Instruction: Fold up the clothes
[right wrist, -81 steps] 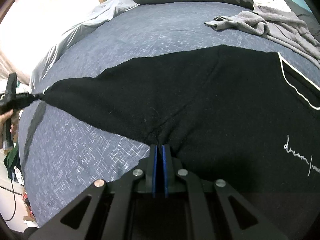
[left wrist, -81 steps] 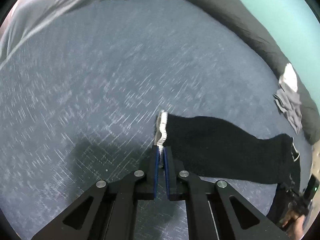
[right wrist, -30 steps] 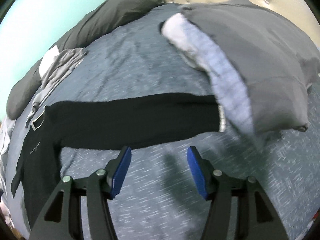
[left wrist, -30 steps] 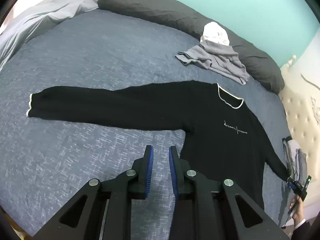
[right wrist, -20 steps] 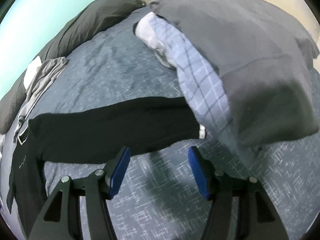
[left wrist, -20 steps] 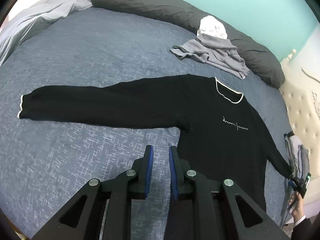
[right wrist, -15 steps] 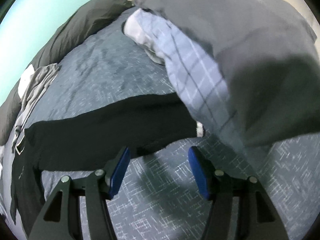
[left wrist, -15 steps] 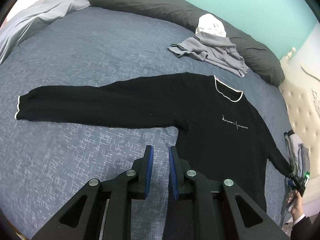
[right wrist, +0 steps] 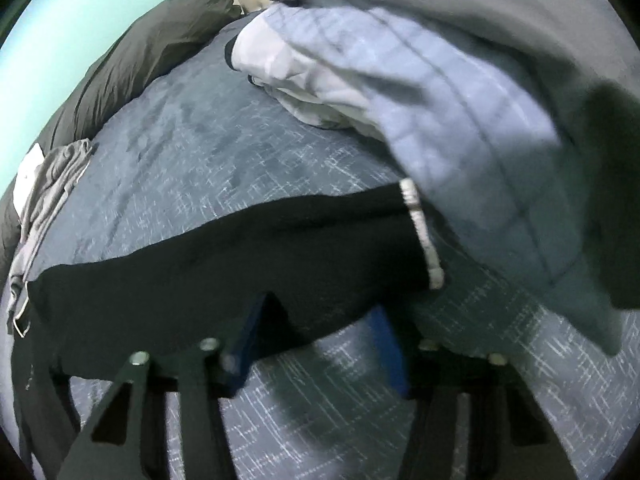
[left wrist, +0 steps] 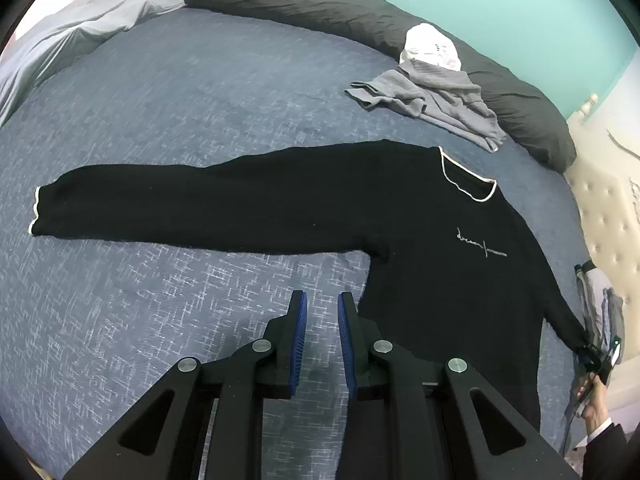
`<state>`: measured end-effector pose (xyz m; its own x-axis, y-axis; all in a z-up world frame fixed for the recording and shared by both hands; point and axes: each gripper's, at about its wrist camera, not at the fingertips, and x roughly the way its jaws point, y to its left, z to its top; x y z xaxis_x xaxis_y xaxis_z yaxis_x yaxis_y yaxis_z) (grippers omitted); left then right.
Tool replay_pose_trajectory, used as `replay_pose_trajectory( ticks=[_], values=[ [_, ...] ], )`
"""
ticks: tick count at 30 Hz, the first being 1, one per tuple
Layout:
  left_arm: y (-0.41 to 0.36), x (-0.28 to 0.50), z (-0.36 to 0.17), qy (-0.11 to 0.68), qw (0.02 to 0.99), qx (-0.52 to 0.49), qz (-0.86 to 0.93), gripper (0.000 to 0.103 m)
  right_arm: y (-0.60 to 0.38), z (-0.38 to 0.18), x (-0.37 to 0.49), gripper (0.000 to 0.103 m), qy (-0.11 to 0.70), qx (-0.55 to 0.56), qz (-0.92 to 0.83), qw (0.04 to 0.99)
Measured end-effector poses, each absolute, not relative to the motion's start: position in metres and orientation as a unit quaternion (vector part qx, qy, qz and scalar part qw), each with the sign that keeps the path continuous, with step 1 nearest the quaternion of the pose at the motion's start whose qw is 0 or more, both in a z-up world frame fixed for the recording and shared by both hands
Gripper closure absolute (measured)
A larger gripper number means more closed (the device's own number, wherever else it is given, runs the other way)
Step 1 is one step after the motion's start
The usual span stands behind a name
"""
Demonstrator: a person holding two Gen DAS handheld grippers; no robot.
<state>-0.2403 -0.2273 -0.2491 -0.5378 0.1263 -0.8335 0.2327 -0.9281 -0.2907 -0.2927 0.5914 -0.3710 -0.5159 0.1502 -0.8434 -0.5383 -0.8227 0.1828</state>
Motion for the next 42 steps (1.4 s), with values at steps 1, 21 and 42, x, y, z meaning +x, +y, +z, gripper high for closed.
replay_pose_trajectory(
  ticks=[1,21,42],
  values=[
    [-0.228,-0.24,-0.25,0.187,0.032,0.48,-0.856,0.086,0.59,-0.371,-0.294,0.069,0.211,-0.447,0.844,0.208],
    [-0.229,-0.236,-0.24,0.188,0.029,0.475,-0.859,0.086,0.566,-0.314,-0.3,0.093,0.167,-0.361,0.909,0.127],
    [-0.213,-0.225,-0.208,0.192,0.002,0.453,-0.871,0.085,0.468,-0.214,-0.318,0.095,0.106,-0.295,0.95,-0.02]
  ],
)
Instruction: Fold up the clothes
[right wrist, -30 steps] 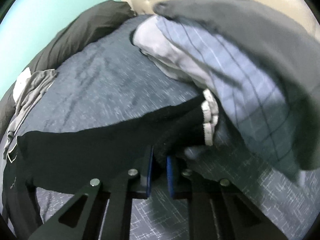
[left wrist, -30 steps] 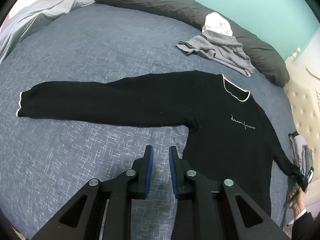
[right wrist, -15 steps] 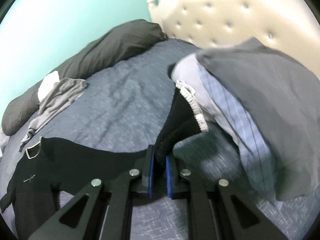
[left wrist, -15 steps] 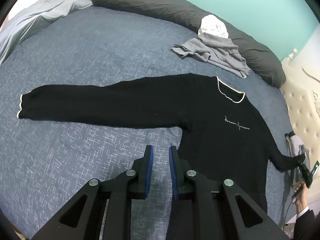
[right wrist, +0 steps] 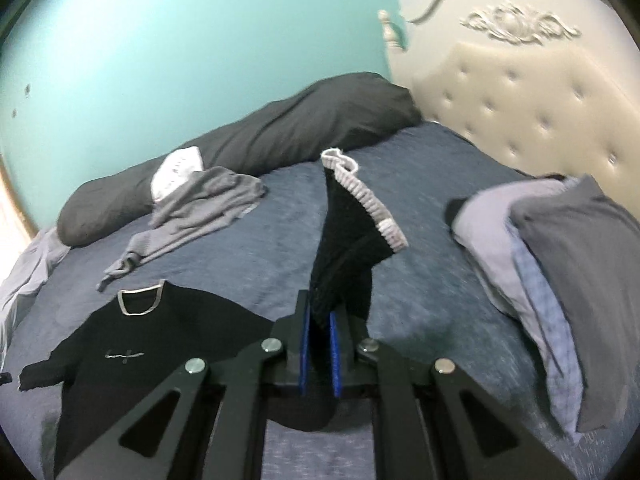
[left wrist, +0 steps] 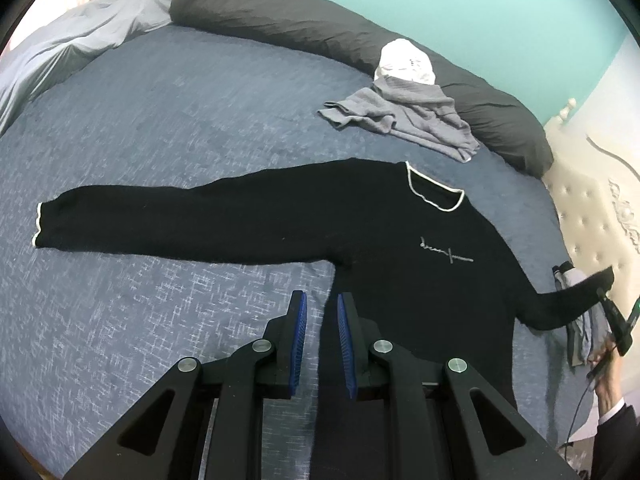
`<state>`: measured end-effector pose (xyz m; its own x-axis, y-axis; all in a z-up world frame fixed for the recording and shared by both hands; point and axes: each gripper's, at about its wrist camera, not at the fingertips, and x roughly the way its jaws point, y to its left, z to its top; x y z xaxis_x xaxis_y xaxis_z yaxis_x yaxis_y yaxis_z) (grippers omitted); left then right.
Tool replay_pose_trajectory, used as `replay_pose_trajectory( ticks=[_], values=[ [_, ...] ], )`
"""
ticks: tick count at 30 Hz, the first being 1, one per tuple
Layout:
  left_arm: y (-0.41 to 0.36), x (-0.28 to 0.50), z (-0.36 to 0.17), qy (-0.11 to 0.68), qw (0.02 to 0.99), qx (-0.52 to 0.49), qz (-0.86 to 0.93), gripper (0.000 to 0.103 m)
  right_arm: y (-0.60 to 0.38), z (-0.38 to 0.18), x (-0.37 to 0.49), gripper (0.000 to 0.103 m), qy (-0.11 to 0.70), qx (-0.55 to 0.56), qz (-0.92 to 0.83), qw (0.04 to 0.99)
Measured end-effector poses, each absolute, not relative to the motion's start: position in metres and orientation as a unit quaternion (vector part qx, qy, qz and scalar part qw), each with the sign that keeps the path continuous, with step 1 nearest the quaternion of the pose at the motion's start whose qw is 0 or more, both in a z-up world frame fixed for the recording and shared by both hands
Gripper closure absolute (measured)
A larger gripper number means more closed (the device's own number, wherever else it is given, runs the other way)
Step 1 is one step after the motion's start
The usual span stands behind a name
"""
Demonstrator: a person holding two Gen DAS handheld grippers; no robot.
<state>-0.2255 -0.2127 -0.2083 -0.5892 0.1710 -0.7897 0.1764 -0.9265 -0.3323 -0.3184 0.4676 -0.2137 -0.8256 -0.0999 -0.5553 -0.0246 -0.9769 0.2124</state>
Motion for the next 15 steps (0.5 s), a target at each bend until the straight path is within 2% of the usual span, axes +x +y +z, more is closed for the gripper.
replay_pose_trajectory(
  ticks=[15],
  values=[
    [-0.169,-0.223,-0.224,0.219,-0.034,0.453,-0.864,0.085,0.326,-0.167,-0.313,0.096,-0.047,0.285,-0.944,0.161]
  ],
)
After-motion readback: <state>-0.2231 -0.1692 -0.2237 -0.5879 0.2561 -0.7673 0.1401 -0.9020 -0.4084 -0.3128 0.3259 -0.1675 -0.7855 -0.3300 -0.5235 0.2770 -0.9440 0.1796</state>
